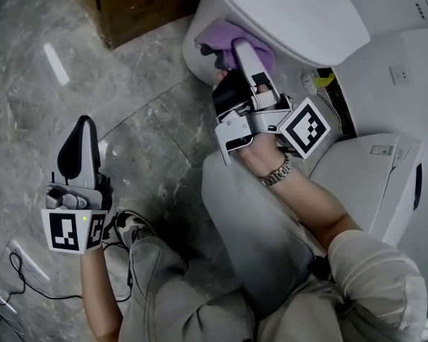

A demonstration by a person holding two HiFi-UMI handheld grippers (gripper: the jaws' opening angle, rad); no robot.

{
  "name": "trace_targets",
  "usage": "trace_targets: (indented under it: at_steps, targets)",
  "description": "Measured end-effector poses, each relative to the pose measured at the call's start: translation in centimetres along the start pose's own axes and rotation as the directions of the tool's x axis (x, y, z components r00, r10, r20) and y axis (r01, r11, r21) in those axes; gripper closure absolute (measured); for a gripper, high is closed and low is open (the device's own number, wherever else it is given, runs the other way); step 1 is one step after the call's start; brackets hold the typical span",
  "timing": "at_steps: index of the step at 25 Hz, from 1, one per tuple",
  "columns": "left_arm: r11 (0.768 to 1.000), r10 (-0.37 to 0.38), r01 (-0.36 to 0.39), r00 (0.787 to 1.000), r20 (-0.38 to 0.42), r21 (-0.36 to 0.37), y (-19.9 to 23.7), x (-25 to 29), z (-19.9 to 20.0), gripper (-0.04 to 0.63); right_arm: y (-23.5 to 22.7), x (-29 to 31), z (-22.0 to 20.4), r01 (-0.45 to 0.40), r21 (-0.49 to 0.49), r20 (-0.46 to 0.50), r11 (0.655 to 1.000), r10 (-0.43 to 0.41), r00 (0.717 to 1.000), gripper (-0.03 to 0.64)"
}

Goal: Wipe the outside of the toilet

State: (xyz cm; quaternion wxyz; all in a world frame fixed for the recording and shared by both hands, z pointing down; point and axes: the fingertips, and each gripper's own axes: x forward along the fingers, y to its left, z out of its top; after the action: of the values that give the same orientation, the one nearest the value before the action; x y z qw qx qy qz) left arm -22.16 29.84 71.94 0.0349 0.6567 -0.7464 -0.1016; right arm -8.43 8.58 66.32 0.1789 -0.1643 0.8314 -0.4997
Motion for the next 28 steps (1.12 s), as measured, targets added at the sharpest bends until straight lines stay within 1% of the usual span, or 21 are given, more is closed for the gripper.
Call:
trace_targets:
  at_steps: [3,5,8,10,13,15,17,21,23,25,27,28]
  targets:
    - [0.999,0.045,-0.044,0.999,-0.009,0.018,-1.2,-1.1,0.7,0.591,-0.6,-2.1,1.1,-0.004,-0.056,-0.074,0.998,0.000,0.997,0.492]
    - [0.997,0.075,-0.075,0.997,-0.013,0.015,-2.1,-1.6,0.8,0.591,-0.9,-3.3,1.8,-0.015,-0.130,-0.138,0.991,-0.003,0.990,0.492]
    - [0.995,0.099,-0.099,0.995,-0.027,0.022,-4.3,-2.2,0.8,0.591,-0.9,-4.4,2.3,-0.073,-0.224,-0.240,0.972,0.018,0.971,0.492]
    - [0.995,0.099,-0.098,0.994,-0.044,0.027,-6.1,-2.6,1.0,0.591,-0.9,-5.5,3.0,-0.108,-0.280,-0.274,0.954,0.029,0.961,0.492]
    - [0.994,0.104,-0.103,0.992,-0.068,0.022,-8.9,-3.1,1.4,0.591,-1.1,-7.2,4.8,-0.123,-0.334,-0.285,0.934,0.024,0.958,0.492]
    - [0.994,0.106,-0.103,0.990,-0.091,0.044,-10.6,-3.6,1.9,0.591,-1.3,-8.2,6.0,-0.116,-0.362,-0.288,0.925,0.007,0.958,0.492]
    - [0.992,0.111,-0.105,0.989,-0.098,0.064,-11.6,-4.1,3.0,0.591,-1.3,-8.8,6.9,-0.107,-0.368,-0.294,0.924,-0.007,0.956,0.492]
    - [0.988,0.145,-0.141,0.988,-0.057,0.061,-10.8,-4.7,6.0,0.591,-2.0,-9.8,8.8,-0.056,-0.378,-0.289,0.924,-0.061,0.955,0.494]
    - [0.986,0.148,-0.144,0.988,-0.046,0.078,-9.9,-4.6,6.9,0.591,-2.5,-10.2,9.5,-0.044,-0.401,-0.293,0.915,-0.083,0.953,0.494]
    - [0.987,0.128,-0.122,0.991,-0.050,0.102,-9.1,-4.0,7.5,0.591,-2.4,-10.1,9.6,-0.079,-0.456,-0.321,0.886,-0.081,0.944,0.494]
    - [0.991,0.089,-0.083,0.994,-0.062,0.101,-8.2,-2.8,7.9,0.591,-2.2,-10.0,9.4,-0.142,-0.530,-0.370,0.836,-0.077,0.926,0.495]
    - [0.994,0.066,-0.059,0.995,-0.073,0.093,-7.8,-2.2,8.2,0.591,-2.2,-10.1,9.4,-0.157,-0.561,-0.394,0.813,-0.095,0.914,0.495]
